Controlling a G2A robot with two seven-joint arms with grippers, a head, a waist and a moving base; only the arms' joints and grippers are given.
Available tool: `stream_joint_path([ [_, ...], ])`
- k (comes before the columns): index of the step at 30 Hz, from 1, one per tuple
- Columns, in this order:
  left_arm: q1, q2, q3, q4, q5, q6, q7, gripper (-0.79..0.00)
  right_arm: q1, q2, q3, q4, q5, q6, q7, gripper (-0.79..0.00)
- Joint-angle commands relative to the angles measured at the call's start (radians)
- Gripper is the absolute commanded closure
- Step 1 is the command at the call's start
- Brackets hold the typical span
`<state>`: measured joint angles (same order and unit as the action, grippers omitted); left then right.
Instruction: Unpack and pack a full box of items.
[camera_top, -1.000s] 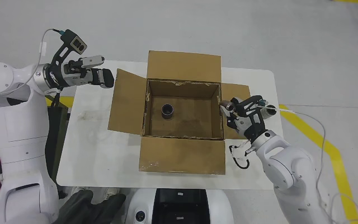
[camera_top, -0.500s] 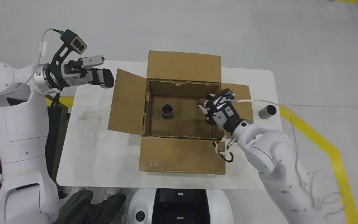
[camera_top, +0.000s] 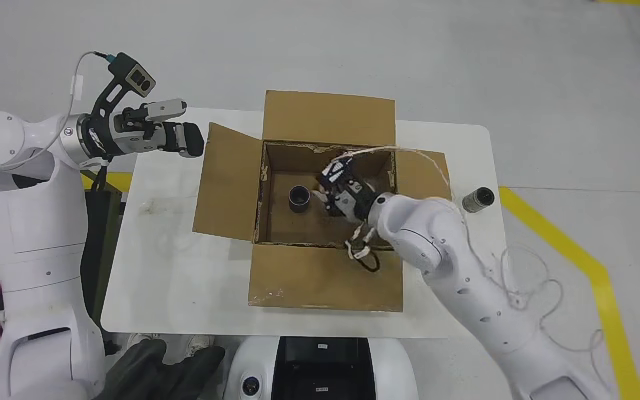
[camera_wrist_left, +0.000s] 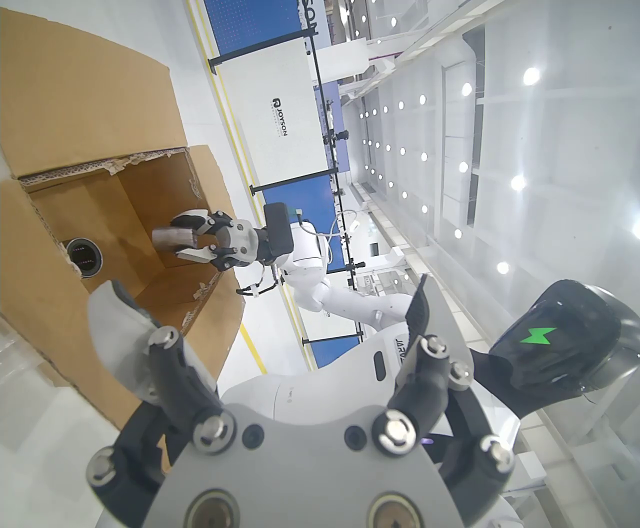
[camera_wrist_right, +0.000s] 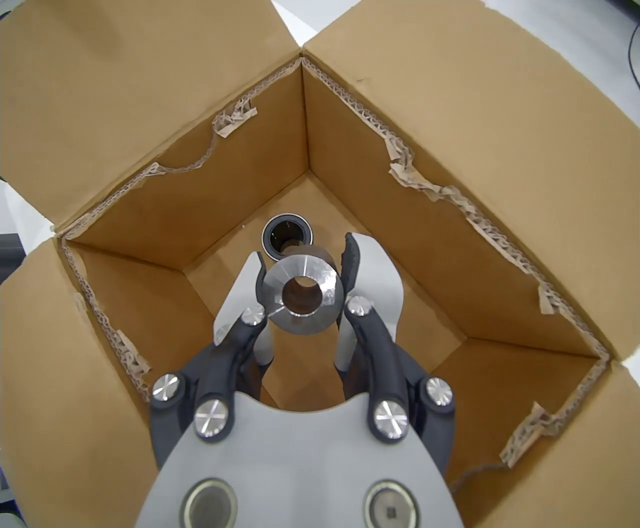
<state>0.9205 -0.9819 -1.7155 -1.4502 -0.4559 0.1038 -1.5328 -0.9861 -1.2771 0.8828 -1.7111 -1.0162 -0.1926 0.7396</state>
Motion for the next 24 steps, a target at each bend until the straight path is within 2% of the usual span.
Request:
stream_joint_path([
  [1, 0.000, 0.000, 0.000, 0.000, 0.000, 0.000, 0.000, -0.785, 0.023, -0.007, -0.012, 0.035, 0.015, 0.000, 0.006, 0.000],
  [24, 0.000, 0.000, 0.000, 0.000, 0.000, 0.000, 0.000, -0.785, 0.192, -0.081, -0.124, 0.368, 0.128, 0.014, 0.041, 0.000],
])
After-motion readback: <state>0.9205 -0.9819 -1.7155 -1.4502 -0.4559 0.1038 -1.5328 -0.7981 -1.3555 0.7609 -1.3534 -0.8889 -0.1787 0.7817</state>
